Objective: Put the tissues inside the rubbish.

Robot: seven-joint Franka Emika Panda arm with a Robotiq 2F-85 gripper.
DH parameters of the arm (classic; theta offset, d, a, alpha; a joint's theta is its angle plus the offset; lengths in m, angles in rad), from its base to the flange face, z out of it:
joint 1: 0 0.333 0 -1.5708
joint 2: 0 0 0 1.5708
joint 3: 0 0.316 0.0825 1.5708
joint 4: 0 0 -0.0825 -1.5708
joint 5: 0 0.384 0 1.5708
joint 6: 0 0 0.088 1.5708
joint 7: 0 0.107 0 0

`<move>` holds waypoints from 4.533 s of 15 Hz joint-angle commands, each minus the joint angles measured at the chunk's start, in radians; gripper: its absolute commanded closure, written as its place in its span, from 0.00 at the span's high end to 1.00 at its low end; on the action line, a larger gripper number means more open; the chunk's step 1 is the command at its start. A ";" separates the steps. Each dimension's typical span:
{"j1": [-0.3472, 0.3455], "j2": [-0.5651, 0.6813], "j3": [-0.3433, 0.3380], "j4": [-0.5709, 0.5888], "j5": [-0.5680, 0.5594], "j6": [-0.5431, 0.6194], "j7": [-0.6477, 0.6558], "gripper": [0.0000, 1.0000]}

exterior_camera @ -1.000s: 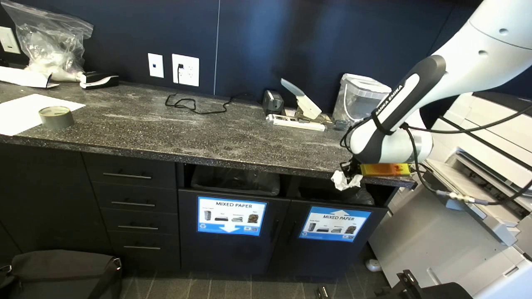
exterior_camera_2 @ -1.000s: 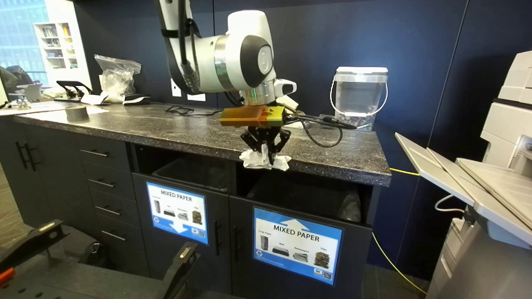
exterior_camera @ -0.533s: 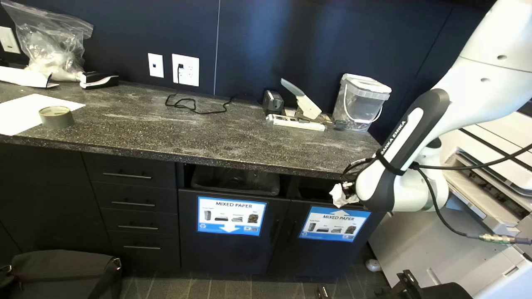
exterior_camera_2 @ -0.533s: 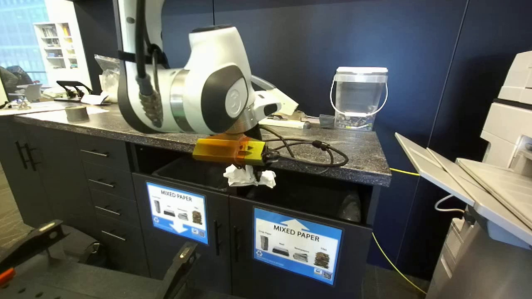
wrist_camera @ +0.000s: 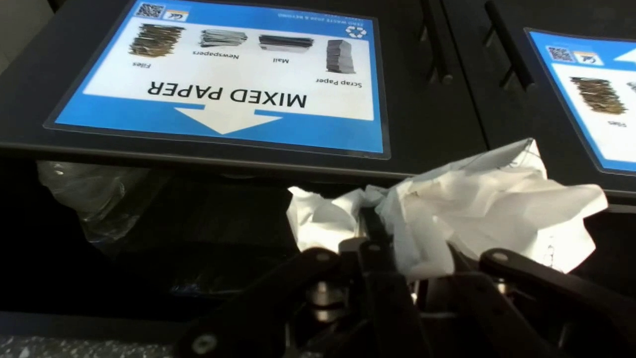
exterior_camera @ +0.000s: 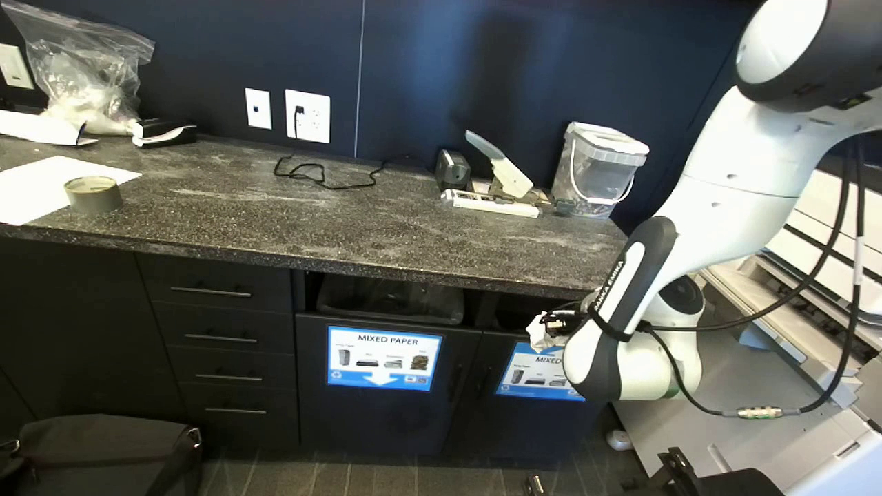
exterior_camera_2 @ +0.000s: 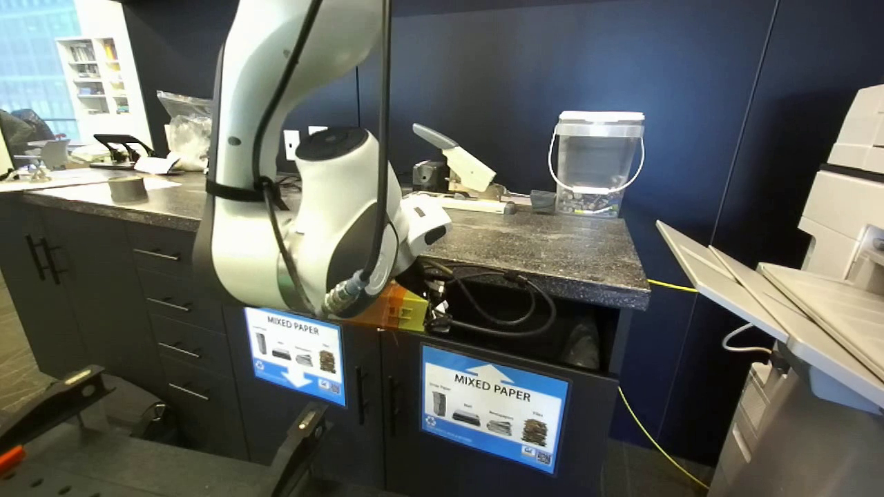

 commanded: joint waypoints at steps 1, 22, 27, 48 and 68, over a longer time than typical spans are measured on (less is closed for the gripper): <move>0.004 0.138 -0.003 0.162 0.061 0.047 -0.011 0.11; -0.064 0.571 0.018 0.714 0.095 0.283 0.097 0.12; -0.091 0.641 0.021 0.851 0.032 0.222 0.116 0.12; 0.016 0.470 -0.053 0.662 0.177 0.132 -0.044 1.00; 0.393 -0.545 -0.451 -0.069 -0.130 -1.071 -0.102 1.00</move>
